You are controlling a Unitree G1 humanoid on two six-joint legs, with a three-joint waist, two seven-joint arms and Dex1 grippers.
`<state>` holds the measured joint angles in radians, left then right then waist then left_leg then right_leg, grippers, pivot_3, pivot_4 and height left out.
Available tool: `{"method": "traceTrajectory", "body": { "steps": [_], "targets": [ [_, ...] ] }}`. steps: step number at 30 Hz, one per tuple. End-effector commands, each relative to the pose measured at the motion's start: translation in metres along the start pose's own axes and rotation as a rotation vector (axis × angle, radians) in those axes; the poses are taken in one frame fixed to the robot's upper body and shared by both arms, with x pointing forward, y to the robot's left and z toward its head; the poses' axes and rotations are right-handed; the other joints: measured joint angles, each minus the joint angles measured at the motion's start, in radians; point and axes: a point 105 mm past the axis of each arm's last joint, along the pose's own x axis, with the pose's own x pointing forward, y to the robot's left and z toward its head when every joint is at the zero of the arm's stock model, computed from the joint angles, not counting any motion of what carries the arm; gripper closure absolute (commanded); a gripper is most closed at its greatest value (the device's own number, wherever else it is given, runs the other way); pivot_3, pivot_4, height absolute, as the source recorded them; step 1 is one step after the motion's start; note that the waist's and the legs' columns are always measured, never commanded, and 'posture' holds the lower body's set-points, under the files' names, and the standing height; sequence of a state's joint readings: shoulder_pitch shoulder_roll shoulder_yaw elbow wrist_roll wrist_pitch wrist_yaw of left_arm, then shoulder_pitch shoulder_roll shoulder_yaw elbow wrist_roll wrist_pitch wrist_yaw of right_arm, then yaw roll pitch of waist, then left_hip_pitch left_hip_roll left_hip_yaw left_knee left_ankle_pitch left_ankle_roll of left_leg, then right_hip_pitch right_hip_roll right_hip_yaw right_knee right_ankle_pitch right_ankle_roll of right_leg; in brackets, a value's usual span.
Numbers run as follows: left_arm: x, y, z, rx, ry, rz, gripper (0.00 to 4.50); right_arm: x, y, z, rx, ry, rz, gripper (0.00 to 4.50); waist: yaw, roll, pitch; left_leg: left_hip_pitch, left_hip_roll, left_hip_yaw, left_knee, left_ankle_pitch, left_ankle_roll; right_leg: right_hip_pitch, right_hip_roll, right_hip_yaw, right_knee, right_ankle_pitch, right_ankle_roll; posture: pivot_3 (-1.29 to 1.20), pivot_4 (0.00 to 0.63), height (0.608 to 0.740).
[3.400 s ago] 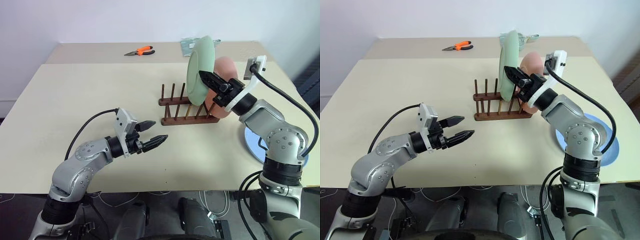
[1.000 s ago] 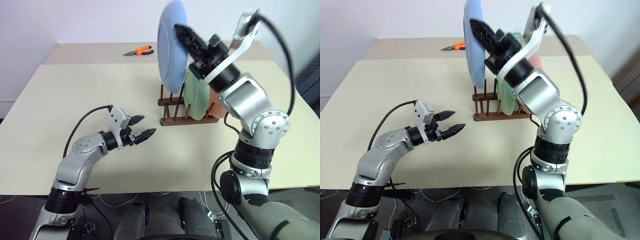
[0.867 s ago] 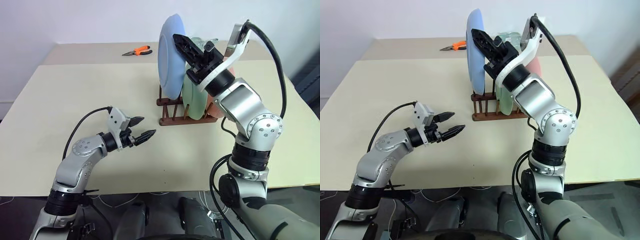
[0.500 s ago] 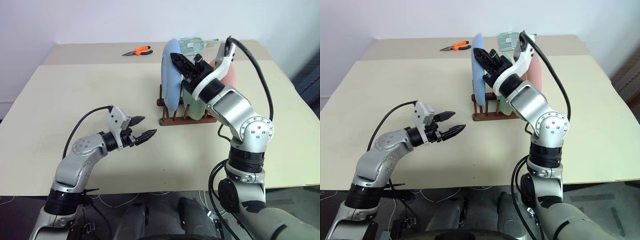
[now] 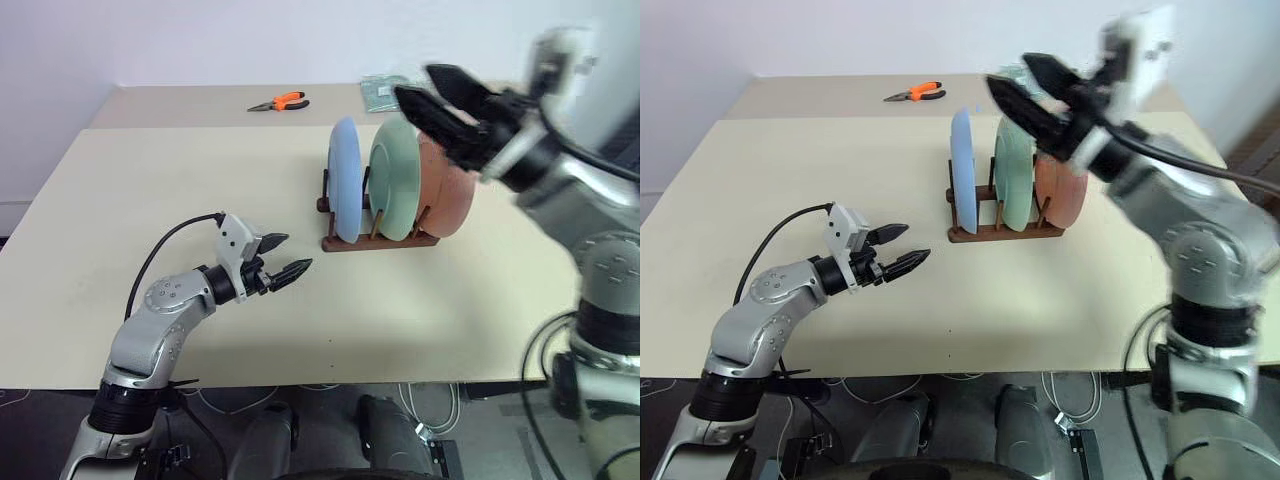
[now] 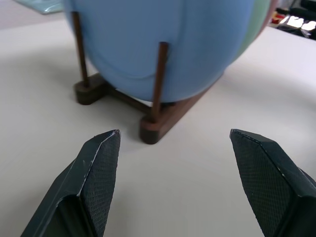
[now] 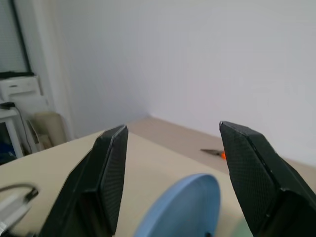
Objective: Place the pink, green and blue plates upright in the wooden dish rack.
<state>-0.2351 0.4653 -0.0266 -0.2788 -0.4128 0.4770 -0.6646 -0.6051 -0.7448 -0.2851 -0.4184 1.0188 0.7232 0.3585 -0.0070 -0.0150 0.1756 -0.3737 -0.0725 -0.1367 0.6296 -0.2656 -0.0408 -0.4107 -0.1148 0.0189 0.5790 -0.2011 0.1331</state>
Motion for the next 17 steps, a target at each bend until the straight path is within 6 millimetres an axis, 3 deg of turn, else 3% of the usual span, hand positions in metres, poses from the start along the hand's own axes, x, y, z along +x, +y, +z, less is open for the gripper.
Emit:
{"method": "traceTrajectory", "body": {
  "steps": [1, 2, 3, 8, 12, 17],
  "targets": [
    [-0.017, 0.037, -0.001, 0.084, 0.011, 0.184, 0.85, -0.063, -0.052, -0.011, -0.087, 0.118, -0.218, 0.64, 0.012, -0.001, -0.001, 0.0, 0.0, 0.0, 0.0, 0.0, 0.0, 0.001, -0.001, 0.0, -0.001, -0.001, -0.001, 0.0, 0.15, 0.74],
    [-0.021, 0.044, -0.003, 0.087, 0.019, 0.217, 0.85, -0.08, -0.064, -0.023, -0.126, 0.194, -0.274, 0.18, 0.015, -0.001, -0.001, 0.0, 0.0, 0.001, 0.001, 0.0, 0.001, 0.001, -0.001, 0.0, -0.001, -0.001, -0.001, 0.0, 0.15, 0.74],
    [-0.028, 0.052, -0.007, 0.092, 0.031, 0.246, 0.85, -0.094, -0.069, -0.038, -0.138, 0.268, -0.303, 0.08, 0.016, -0.001, -0.001, 0.0, 0.0, 0.002, 0.001, -0.001, 0.001, 0.001, -0.001, 0.0, -0.001, -0.001, -0.002, 0.0, 0.15, 0.74],
    [-0.055, 0.07, -0.026, 0.141, 0.123, 0.313, 0.85, -0.141, -0.082, -0.104, -0.213, 0.535, -0.355, 0.08, 0.003, 0.001, -0.001, 0.001, 0.0, 0.005, 0.0, -0.001, 0.001, -0.001, -0.001, 0.002, 0.001, -0.003, 0.002, 0.0, 0.15, 0.74],
    [-0.066, 0.073, -0.032, 0.148, 0.135, 0.35, 0.85, -0.15, -0.091, -0.135, -0.228, 0.584, -0.381, 0.08, -0.003, 0.001, -0.001, 0.001, 0.001, 0.005, 0.001, -0.001, 0.001, 0.0, -0.002, 0.002, 0.0, -0.003, 0.002, 0.0, 0.15, 0.74],
    [-0.073, 0.074, -0.032, 0.154, 0.126, 0.395, 0.85, -0.142, -0.097, -0.154, -0.249, 0.585, -0.361, 0.08, -0.002, 0.001, 0.0, 0.001, 0.0, 0.004, 0.001, -0.001, 0.001, 0.0, -0.002, 0.002, 0.0, -0.002, 0.001, 0.0, 0.15, 0.74]
  ]
}}
